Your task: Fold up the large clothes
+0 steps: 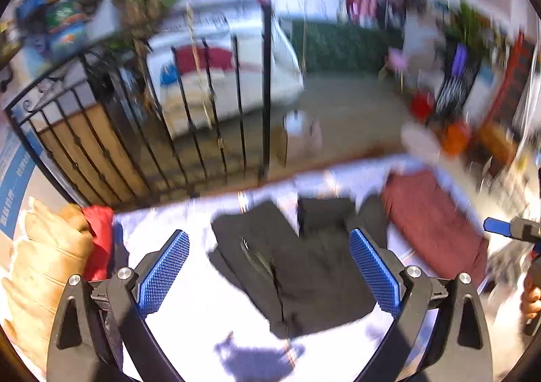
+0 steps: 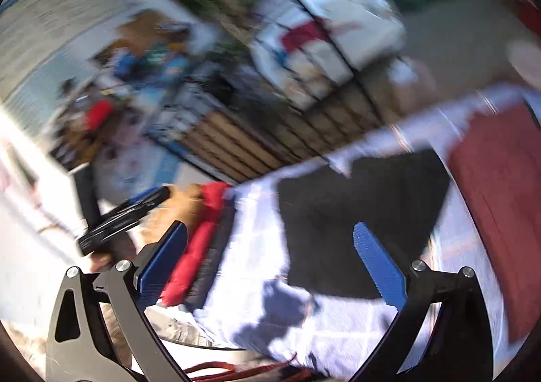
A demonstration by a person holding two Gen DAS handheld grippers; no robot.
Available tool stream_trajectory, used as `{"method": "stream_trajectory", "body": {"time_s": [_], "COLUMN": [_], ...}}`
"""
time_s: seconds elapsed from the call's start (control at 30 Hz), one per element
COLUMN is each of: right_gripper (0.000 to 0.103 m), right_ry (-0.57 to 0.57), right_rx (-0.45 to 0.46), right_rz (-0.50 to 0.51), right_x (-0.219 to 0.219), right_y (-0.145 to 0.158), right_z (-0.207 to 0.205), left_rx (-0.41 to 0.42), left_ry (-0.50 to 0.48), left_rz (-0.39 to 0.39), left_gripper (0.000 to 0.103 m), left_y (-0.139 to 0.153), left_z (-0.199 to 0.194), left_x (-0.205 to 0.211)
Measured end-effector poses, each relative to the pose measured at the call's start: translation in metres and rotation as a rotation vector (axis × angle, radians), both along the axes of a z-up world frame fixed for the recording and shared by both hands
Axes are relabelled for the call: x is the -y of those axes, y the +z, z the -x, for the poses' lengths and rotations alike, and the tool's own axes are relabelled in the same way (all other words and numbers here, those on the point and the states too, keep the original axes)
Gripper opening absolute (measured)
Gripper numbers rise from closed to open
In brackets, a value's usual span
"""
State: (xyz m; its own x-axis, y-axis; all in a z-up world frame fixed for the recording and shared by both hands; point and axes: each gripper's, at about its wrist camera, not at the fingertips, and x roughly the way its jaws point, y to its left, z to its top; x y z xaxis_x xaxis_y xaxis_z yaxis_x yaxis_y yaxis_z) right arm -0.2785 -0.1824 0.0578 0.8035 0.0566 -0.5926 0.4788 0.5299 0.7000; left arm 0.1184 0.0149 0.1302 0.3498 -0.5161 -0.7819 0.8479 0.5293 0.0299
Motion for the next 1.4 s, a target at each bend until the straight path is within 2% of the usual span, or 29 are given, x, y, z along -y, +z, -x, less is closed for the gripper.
{"method": "stream_trajectory", "body": {"time_s": [0.07,0.13,0.17,0.23,0.3,0.33,0.43,0.53,0.6,0.7,0.73,0.77,0.83,0.87,0.9,0.93,0.97,1.0,1.07,1.1,1.2,1.27,1.4], "right_gripper": [0.098,0.098,0.098,0.098,0.098,0.098,0.098,0.098,0.098,0.098,0.098,0.098,0.097,0.09,0.071,0.057,0.033,0.024,0.018,0.017,0.015,0.015,0.015], "right_ry": [-0.088,-0.17,-0.179,-0.202,-0.205,-0.205,-0.175,-0.17,-0.127,-0.046,-0.052,-0.07,-0.089,-0.062,-0.039,-0.031,-0.039,-0.038,-0.02,-0.049,-0.122,-0.195,-0.353], "right_rx": [-0.089,-0.162,-0.176,-0.23,-0.266,-0.275,-0.321,-0.406,-0.454,-0.557,-0.617,-0.658,-0.752,-0.795,-0.784,-0.738,-0.698,-0.671,-0.622,-0.599,-0.582,-0.615,-0.716], "right_rz": [-0.135,-0.246,-0.268,-0.254,-0.212,-0.202,-0.126,-0.026,0.021,0.206,0.317,0.383,0.469,0.479,0.46,0.41,0.376,0.352,0.273,0.225,0.208,0.215,0.124], "right_x": [0.006,0.003,-0.007,-0.015,-0.025,-0.028,-0.058,-0.085,-0.11,-0.138,-0.142,-0.143,-0.136,-0.13,-0.124,-0.117,-0.111,-0.106,-0.092,-0.083,-0.07,-0.063,-0.053], "right_y": [-0.05,-0.087,-0.094,-0.104,-0.106,-0.105,-0.113,-0.134,-0.151,-0.174,-0.185,-0.19,-0.214,-0.232,-0.238,-0.241,-0.237,-0.233,-0.22,-0.209,-0.183,-0.169,-0.182], "right_z": [0.005,0.012,0.01,0.001,-0.025,-0.036,-0.09,-0.144,-0.182,-0.233,-0.247,-0.252,-0.258,-0.256,-0.25,-0.234,-0.22,-0.207,-0.173,-0.148,-0.085,-0.028,0.073], "left_rx": [-0.03,-0.071,-0.086,-0.147,-0.218,-0.225,-0.168,-0.127,-0.111,-0.127,-0.134,-0.14,-0.154,-0.161,-0.168,-0.176,-0.182,-0.187,-0.191,-0.187,-0.173,-0.147,-0.078], "left_ry": [-0.011,0.022,0.044,0.114,0.164,0.178,0.208,0.197,0.19,0.202,0.213,0.215,0.213,0.209,0.204,0.195,0.185,0.175,0.137,0.108,0.01,-0.081,-0.275], "left_rz": [-0.071,-0.109,-0.119,-0.128,-0.099,-0.094,-0.132,-0.17,-0.185,-0.196,-0.212,-0.223,-0.243,-0.248,-0.251,-0.256,-0.259,-0.261,-0.26,-0.259,-0.248,-0.238,-0.229], "left_gripper": [0.094,0.094,0.094,0.094,0.094,0.094,0.094,0.094,0.094,0.095,0.095,0.095,0.095,0.095,0.095,0.095,0.095,0.095,0.095,0.095,0.095,0.095,0.097], "left_y": [-0.034,-0.062,-0.071,-0.087,-0.095,-0.098,-0.103,-0.11,-0.115,-0.124,-0.13,-0.134,-0.142,-0.146,-0.149,-0.153,-0.155,-0.157,-0.159,-0.159,-0.154,-0.147,-0.132], "left_z": [-0.005,-0.019,-0.027,-0.043,-0.06,-0.064,-0.08,-0.087,-0.092,-0.102,-0.108,-0.111,-0.116,-0.119,-0.12,-0.121,-0.121,-0.121,-0.116,-0.111,-0.093,-0.075,-0.024], "left_x": [0.018,0.026,0.027,0.022,0.011,0.005,-0.012,-0.026,-0.036,-0.054,-0.06,-0.064,-0.069,-0.07,-0.07,-0.068,-0.064,-0.06,-0.045,-0.034,0.004,0.04,0.121]}}
